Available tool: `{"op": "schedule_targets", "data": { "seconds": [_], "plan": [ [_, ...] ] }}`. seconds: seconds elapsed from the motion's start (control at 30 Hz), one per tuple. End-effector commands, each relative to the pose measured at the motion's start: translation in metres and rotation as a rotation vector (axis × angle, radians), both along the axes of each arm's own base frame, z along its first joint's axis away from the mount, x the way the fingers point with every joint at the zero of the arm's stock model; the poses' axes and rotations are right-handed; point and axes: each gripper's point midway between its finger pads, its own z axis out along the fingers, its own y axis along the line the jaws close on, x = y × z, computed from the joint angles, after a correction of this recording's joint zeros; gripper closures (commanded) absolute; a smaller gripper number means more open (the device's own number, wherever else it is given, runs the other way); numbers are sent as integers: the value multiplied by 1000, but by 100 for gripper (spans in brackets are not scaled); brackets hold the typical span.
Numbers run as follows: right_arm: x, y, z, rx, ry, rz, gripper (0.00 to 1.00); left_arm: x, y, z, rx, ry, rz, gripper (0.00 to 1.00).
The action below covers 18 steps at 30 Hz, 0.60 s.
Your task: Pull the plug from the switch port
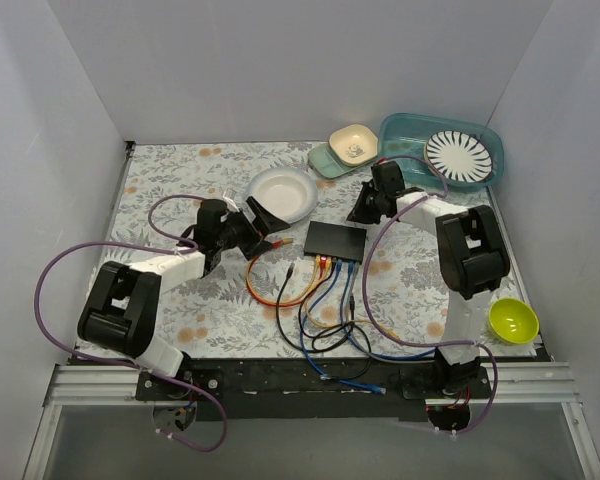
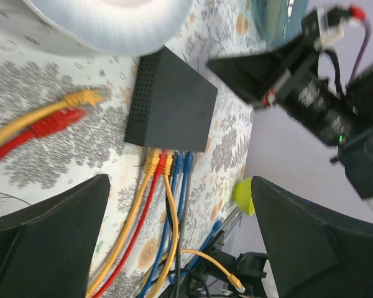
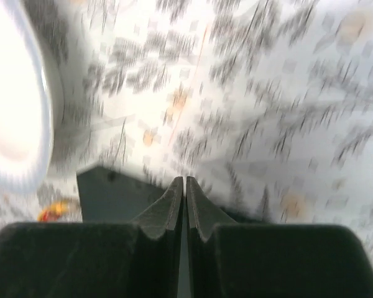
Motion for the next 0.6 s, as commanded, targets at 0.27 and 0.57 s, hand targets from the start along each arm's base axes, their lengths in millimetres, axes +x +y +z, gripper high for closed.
{"op": "schedule_targets", "data": {
  "seconds": [0.27, 0.57],
  "plan": [
    [26, 2, -25, 14, 52, 13, 88, -53, -91, -29, 10, 135, -223, 2],
    [-4, -1, -37, 31, 104, 32, 89, -44, -85, -49, 29, 113, -165, 28]
  ]
}}
